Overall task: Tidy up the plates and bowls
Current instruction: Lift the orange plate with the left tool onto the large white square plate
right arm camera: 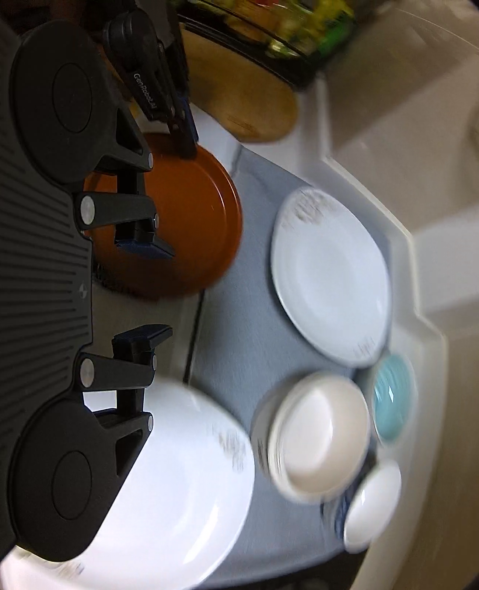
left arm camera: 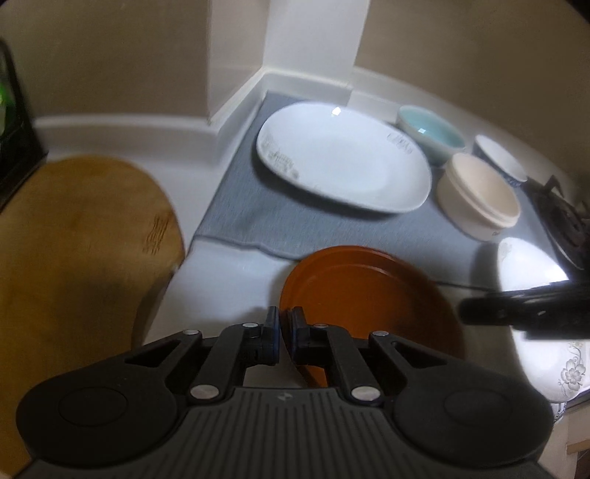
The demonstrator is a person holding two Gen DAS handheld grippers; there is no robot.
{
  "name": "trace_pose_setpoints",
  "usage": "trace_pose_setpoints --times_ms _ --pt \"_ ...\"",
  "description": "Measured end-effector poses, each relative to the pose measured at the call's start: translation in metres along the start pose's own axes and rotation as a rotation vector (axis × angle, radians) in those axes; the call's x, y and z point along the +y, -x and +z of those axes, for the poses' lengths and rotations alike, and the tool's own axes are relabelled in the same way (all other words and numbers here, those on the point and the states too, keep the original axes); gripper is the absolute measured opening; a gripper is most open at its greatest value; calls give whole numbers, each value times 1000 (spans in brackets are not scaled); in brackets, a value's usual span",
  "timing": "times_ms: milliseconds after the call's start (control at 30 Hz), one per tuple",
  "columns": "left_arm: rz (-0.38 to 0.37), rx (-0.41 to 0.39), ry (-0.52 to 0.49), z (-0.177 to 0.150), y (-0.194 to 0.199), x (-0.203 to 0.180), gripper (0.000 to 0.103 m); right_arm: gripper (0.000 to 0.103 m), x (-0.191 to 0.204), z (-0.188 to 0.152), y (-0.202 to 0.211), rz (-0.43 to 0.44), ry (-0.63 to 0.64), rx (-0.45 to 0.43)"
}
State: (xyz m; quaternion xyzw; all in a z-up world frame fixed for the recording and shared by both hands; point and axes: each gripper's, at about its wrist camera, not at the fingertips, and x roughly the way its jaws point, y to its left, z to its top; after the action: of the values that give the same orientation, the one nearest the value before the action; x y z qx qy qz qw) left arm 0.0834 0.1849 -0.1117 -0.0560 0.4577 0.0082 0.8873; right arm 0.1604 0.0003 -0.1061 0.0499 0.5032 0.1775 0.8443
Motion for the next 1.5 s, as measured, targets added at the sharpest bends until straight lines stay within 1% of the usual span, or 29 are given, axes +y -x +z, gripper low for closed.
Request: trace_pose_setpoints --times_ms 67,167,200,233,267,300,367,467,633,767,933,1200,1500 --pt "10 13 11 -3 0 -1 15 42 4 -1 -16 5 31 32" --pt "39 12 -4 -8 4 -6 15 40 2 -3 -33 9 24 82" --pt "41 16 -8 -10 5 -8 13 32 0 -4 -37 5 22 96" --pt "42 16 -9 -11 6 -10 13 24 0 -4 -40 5 23 103" --pt "50 12 -15 -13 8 -13 12 20 -1 -5 -41 19 25 103" --pt "60 4 -26 -14 11 -16 13 15 0 -6 -41 36 30 102" --pt "77 -11 -25 -18 17 -18 12 15 2 -7 -39 39 51 93" --pt "80 -25 10 -21 28 -21 12 13 -2 -8 -33 72 56 86" --pt "81 -54 33 -23 42 -40 12 13 -9 -8 -8 104 98 36" --pt "70 -75 23 -24 55 -65 12 13 -26 -11 12 115 89 21" --pt "43 -93 -13 -26 64 -102 12 13 -52 -19 36 107 69 4" --pt "-11 -76 -85 -28 57 -158 12 14 -100 -39 63 74 8 -17" --pt "-37 -27 -158 -28 27 -209 12 14 -152 -55 81 30 -72 -33"
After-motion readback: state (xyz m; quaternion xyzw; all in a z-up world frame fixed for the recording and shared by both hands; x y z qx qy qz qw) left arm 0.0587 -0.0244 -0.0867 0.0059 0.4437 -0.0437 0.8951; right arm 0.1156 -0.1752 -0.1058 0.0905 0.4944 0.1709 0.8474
